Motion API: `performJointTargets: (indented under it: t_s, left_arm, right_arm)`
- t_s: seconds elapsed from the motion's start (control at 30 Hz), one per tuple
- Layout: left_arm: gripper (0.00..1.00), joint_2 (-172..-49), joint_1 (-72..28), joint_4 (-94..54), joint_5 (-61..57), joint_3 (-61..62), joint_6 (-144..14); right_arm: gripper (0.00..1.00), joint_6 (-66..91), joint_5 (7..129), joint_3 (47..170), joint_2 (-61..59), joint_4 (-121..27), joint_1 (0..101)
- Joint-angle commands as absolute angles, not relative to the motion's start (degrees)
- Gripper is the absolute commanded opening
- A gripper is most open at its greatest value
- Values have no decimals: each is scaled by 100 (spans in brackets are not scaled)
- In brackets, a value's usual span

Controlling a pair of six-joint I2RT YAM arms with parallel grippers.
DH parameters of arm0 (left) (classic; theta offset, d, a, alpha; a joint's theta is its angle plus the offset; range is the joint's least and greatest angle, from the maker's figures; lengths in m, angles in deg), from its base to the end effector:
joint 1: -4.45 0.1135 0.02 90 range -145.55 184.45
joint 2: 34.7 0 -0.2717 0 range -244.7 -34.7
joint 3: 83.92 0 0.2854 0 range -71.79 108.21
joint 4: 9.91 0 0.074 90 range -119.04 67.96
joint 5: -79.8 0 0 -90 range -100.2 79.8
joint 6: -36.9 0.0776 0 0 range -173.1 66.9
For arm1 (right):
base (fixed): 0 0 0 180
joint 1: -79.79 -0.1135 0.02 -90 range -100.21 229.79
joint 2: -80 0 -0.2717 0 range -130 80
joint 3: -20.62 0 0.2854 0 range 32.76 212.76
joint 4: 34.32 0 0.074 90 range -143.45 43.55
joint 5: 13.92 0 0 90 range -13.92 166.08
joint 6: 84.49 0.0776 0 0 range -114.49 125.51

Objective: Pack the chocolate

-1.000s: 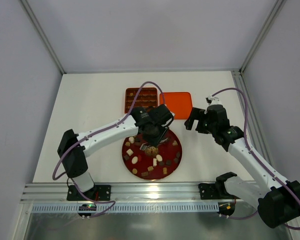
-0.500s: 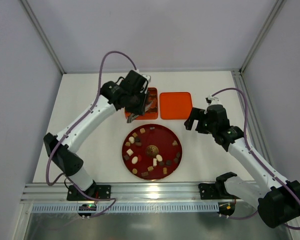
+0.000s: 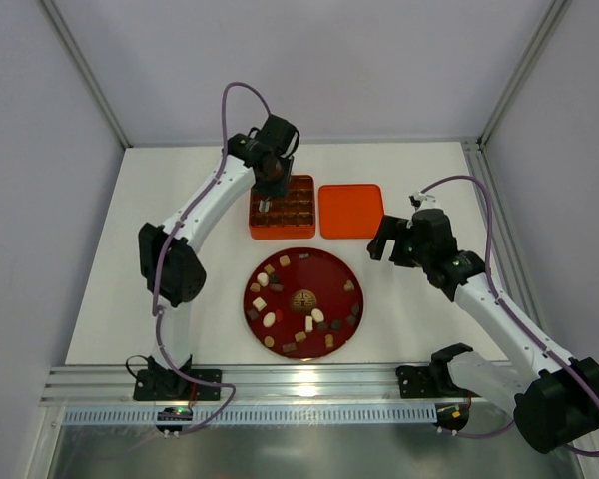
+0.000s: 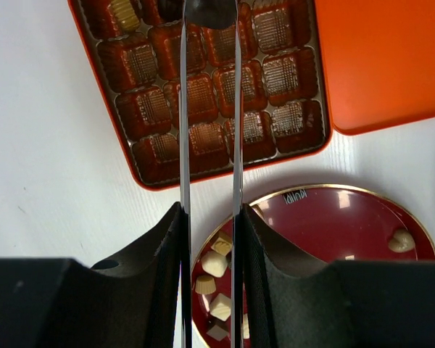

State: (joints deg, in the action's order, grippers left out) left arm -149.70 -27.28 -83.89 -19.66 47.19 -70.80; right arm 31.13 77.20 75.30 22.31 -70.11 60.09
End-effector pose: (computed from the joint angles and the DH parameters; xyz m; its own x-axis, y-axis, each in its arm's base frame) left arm 0.4227 -0.2464 0.3114 -0.8213 0.1552 -0.5490 0.2044 0.9785 -0.0291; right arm 0.2622 0.0923 0.2332 -0.6715 0.2188 -0.7080 -0.0359 0.9447 0.3259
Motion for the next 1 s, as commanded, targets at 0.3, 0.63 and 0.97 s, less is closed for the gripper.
performJointTargets:
  t_s: [0.3, 0.63, 0.97]
  left_arm:
    - [29, -15397, -2667, -8014, -2136, 5170, -6910]
    - [33, -15537, -2667, -7944, -2145, 5153, -6875]
    - [37, -15582, -2667, -7917, -2128, 5144, -6840]
  right_arm:
    - [100, 3091, 7757, 7697, 2305, -6939, 6020]
    - [100, 3108, 7731, 7662, 2313, -6913, 6019]
    - [100, 3099, 7740, 7644, 2357, -6913, 6019]
